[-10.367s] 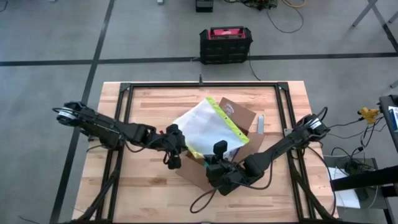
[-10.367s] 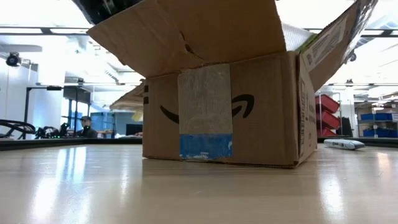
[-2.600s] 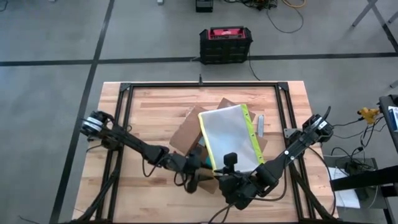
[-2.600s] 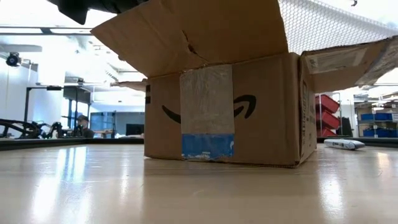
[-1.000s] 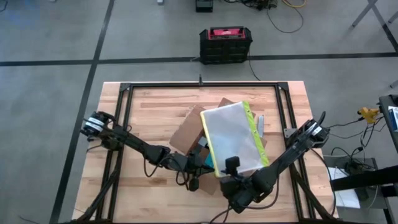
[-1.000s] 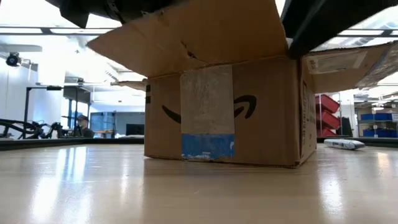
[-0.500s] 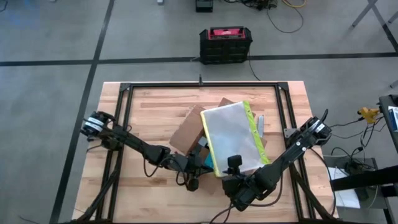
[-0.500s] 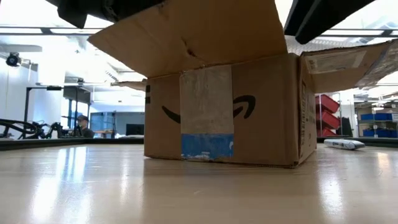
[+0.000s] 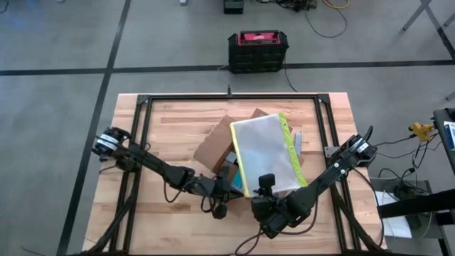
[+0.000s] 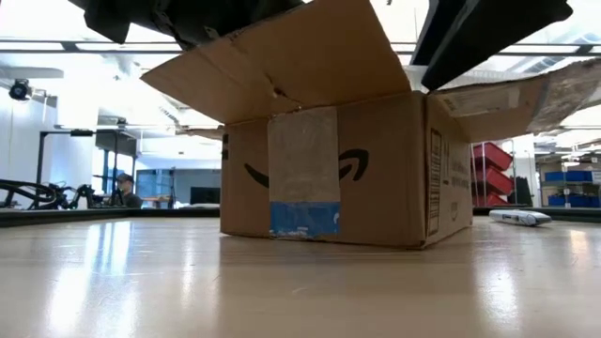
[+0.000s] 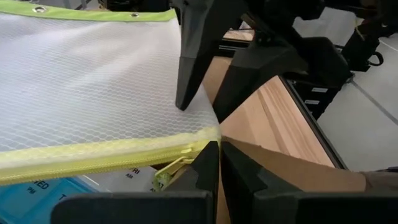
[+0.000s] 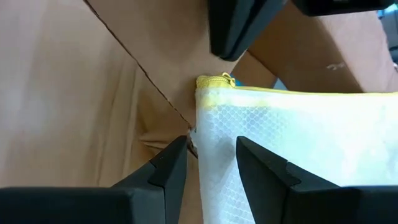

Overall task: Unpack boxes
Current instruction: Open the transparent zip lock bag

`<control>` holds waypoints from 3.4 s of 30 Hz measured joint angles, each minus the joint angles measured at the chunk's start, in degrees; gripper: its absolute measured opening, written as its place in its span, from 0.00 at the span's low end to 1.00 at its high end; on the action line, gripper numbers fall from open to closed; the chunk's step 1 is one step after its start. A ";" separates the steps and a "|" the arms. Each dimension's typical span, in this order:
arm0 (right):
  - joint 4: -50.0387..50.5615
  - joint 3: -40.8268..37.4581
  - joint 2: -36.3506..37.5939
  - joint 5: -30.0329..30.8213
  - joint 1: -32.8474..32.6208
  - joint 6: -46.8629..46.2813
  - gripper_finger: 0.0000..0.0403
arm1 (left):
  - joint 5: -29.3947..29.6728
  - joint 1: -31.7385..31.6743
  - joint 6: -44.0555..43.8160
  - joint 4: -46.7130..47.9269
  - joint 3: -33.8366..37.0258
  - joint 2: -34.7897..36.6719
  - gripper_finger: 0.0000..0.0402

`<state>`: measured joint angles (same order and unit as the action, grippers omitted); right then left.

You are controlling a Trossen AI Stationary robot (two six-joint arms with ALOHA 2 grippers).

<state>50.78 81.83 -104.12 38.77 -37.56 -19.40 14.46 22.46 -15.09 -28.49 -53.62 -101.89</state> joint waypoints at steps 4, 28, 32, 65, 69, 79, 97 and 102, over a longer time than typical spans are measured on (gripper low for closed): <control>-0.17 0.30 0.02 -0.14 0.00 0.02 0.28 | -0.01 0.00 -0.02 1.07 0.02 0.00 0.00; 1.32 0.19 2.90 -1.51 2.62 -1.95 0.00 | 5.63 0.48 2.99 11.58 0.08 3.93 0.01; 1.20 0.24 5.83 -1.30 2.62 -2.77 0.00 | 7.60 0.43 3.03 11.52 0.08 3.78 0.06; -2.70 0.30 8.37 -1.49 1.95 -0.03 0.00 | 11.14 -2.79 1.98 1.82 0.11 2.25 0.01; -3.90 0.28 8.37 -0.53 0.48 1.25 0.00 | 11.97 -4.00 0.41 6.66 0.00 3.10 0.00; -5.16 0.39 8.44 5.23 -1.51 2.43 0.00 | 8.44 -4.96 -2.12 8.03 0.11 2.86 0.00; -5.65 0.72 4.33 -1.21 1.70 0.55 0.38 | 4.52 -2.41 -1.56 -2.41 -0.03 2.71 0.00; -6.39 0.72 1.43 4.00 1.62 0.96 0.46 | 4.57 -2.47 -2.06 -3.02 -0.05 2.71 0.00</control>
<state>44.39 82.54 -102.68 42.77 -35.94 -18.44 19.03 19.99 -17.15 -31.51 -53.67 -99.18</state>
